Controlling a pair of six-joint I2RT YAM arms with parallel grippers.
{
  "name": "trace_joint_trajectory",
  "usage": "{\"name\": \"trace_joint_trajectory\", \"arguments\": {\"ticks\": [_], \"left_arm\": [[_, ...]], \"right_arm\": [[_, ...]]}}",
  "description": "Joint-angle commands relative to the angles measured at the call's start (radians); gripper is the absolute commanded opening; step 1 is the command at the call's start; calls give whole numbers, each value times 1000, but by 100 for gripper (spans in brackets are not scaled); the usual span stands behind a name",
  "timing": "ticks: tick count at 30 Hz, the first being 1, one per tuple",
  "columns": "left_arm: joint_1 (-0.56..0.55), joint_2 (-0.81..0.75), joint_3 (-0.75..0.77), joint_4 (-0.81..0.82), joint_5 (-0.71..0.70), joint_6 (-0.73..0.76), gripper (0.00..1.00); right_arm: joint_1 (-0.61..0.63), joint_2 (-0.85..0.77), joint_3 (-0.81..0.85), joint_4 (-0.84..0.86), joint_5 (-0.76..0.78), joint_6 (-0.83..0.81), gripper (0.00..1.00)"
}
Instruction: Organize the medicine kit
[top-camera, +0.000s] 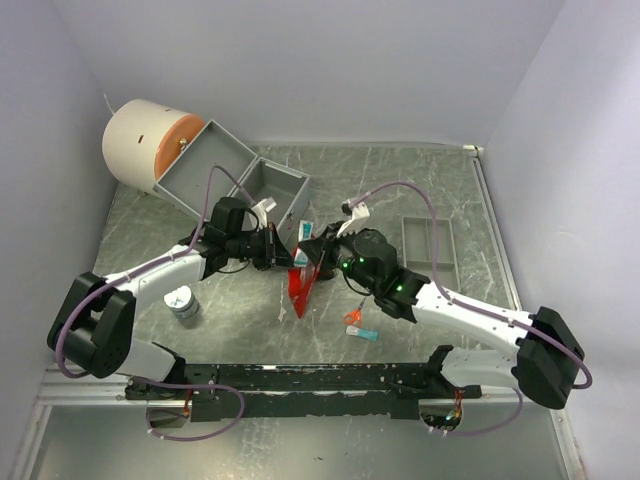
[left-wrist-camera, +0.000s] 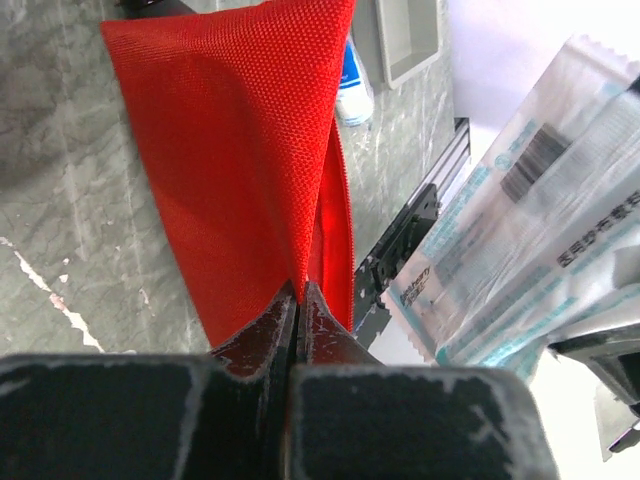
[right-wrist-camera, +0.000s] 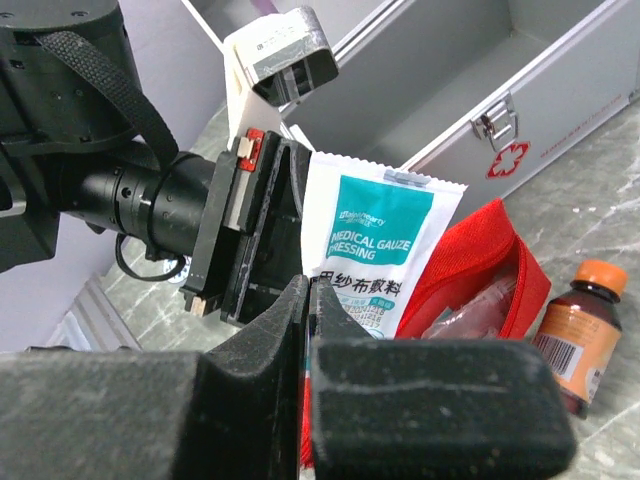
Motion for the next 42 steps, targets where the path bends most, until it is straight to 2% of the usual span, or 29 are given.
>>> {"name": "trace_joint_trajectory", "arguments": {"ticks": [1,7,17,31,42], "left_arm": [[5,-15,20,-26,8,73,7],[4,19,27,-81,-5,120,7],[5,64,36,-61,-20,101,7],[6,63,83,-146,-74,136,7],[5,63,78,-135,-78,128,7]], "right_arm": [[-13,29,-37,181,-17,-39,0],[-17,87,-96,258,-21,-28,0],[-17,96,-123,190,33,13,0],[-17,82,-163,173,41,46,0],[-13,112,-186,154,-22,159,0]]}}
